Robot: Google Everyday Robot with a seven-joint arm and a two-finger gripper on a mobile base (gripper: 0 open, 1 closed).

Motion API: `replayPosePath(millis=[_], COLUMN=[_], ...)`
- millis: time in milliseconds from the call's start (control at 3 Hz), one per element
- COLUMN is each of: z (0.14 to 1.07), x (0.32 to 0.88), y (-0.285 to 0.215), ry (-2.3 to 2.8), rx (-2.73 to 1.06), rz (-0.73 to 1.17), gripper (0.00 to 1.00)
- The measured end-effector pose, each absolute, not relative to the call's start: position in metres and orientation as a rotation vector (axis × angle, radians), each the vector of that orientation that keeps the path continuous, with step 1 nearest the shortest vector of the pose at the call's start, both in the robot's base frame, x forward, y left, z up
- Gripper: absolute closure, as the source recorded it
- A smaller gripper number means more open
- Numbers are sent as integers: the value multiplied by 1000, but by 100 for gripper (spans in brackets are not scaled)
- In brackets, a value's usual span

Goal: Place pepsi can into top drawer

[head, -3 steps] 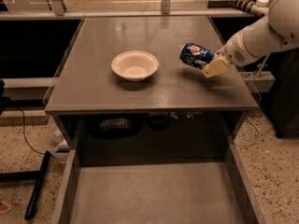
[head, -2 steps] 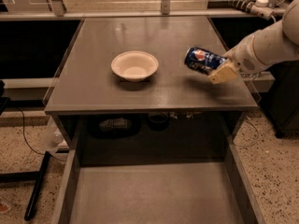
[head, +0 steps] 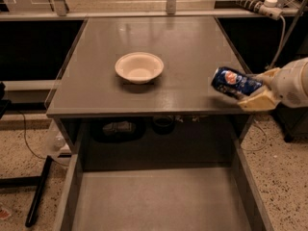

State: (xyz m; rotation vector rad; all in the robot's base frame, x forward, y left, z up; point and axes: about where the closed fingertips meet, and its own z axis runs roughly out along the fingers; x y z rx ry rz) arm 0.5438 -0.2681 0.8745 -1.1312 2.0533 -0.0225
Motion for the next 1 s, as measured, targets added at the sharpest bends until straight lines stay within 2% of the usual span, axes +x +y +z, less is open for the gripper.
replayPosePath(millis=[667,1000], z=[835,769], x=[455,433], y=[-276,-250], ry=[2054,2053], rx=[-1201,-1286], rz=[90,188], gripper=[100,100])
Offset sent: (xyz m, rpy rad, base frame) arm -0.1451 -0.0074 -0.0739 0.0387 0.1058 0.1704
